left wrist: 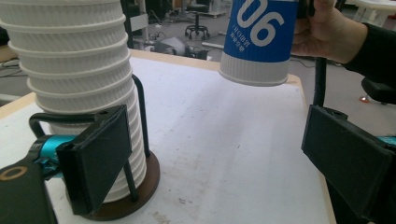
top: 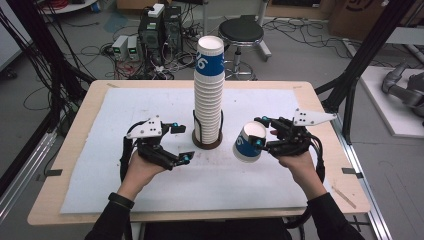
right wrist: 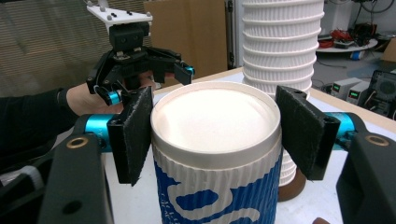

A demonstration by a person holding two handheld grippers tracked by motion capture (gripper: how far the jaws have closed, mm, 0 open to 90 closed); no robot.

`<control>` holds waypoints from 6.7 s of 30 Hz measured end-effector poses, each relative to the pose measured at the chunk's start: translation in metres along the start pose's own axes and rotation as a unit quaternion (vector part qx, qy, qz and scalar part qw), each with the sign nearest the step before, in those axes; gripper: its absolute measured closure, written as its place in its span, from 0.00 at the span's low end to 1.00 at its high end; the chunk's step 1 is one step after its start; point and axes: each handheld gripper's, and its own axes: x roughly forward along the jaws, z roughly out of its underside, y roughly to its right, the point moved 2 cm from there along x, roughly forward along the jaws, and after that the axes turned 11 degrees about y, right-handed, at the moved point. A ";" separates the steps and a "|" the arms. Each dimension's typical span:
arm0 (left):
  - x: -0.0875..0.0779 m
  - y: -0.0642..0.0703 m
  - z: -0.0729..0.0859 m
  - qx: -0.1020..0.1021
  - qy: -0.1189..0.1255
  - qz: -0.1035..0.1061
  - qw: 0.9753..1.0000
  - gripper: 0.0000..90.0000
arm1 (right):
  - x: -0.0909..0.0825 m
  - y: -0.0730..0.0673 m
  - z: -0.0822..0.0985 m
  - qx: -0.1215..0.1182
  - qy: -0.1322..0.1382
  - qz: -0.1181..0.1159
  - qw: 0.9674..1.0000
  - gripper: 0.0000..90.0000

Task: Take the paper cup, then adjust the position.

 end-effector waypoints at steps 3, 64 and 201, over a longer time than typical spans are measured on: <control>0.001 0.001 0.001 0.000 -0.005 0.003 1.000 0.09 | 0.000 0.000 0.002 0.000 -0.005 -0.001 1.000 0.35; 0.088 0.041 0.026 -0.019 -0.023 0.104 0.994 0.09 | 0.039 -0.027 0.020 0.015 -0.027 -0.073 0.997 0.35; 0.066 0.031 -0.008 0.035 -0.178 0.089 0.979 0.21 | 0.027 -0.020 0.007 -0.011 -0.142 -0.089 0.986 0.24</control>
